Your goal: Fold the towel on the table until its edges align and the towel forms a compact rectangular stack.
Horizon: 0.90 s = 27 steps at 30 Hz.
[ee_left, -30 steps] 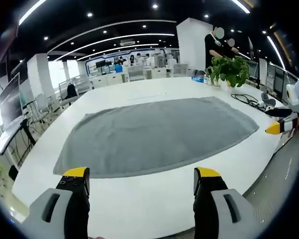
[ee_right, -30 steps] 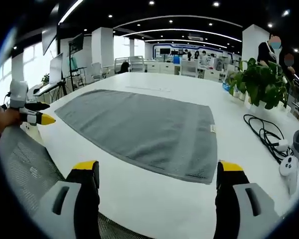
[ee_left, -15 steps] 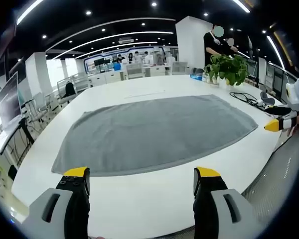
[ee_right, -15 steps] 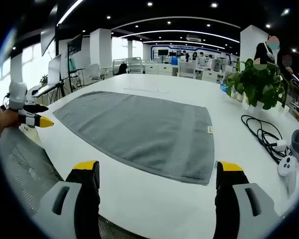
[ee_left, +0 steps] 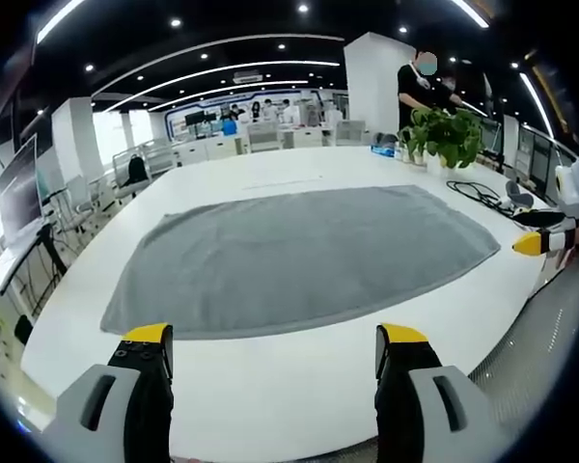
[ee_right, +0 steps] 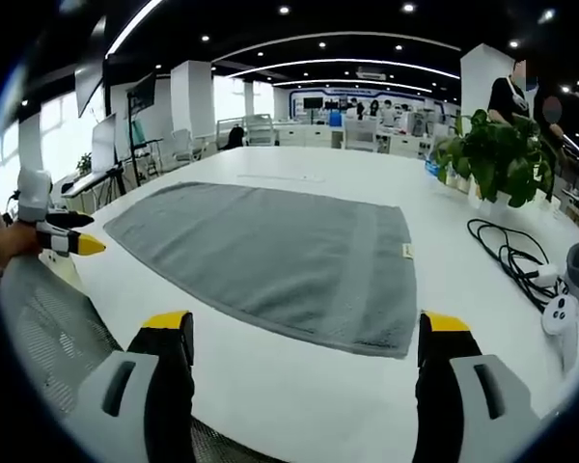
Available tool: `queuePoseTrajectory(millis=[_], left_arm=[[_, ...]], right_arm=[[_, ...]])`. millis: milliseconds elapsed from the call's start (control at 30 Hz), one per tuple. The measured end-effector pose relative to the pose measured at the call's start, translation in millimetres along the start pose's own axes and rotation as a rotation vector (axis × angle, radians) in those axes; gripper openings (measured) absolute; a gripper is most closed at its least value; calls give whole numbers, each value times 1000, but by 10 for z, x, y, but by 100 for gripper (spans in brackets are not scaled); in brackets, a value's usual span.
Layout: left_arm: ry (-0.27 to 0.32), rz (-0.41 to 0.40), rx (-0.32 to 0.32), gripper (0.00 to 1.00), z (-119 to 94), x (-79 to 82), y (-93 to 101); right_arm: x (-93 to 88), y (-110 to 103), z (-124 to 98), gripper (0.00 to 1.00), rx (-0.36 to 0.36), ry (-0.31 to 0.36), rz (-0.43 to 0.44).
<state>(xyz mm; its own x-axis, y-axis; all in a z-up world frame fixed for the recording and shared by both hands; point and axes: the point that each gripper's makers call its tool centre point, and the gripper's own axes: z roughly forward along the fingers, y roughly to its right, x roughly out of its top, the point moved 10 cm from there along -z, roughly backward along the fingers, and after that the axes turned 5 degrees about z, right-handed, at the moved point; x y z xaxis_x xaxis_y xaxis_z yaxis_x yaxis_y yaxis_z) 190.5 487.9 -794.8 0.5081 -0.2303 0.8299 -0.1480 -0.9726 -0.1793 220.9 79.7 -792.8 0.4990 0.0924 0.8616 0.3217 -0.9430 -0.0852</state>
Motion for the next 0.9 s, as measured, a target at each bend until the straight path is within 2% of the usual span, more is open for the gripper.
queuePoseTrajectory(millis=[300,667,900], left_arm=[[0,4,2,89,3,1,-5],[26,-46,-10,91,-20,12,-29],[25,-42,-8,91,-26,18,-23]], right_arm=[[25,6,-3,98,2,21,2],[54,-14,-18,97,26,39,30],[37,-2,19,95,36,31,-1]])
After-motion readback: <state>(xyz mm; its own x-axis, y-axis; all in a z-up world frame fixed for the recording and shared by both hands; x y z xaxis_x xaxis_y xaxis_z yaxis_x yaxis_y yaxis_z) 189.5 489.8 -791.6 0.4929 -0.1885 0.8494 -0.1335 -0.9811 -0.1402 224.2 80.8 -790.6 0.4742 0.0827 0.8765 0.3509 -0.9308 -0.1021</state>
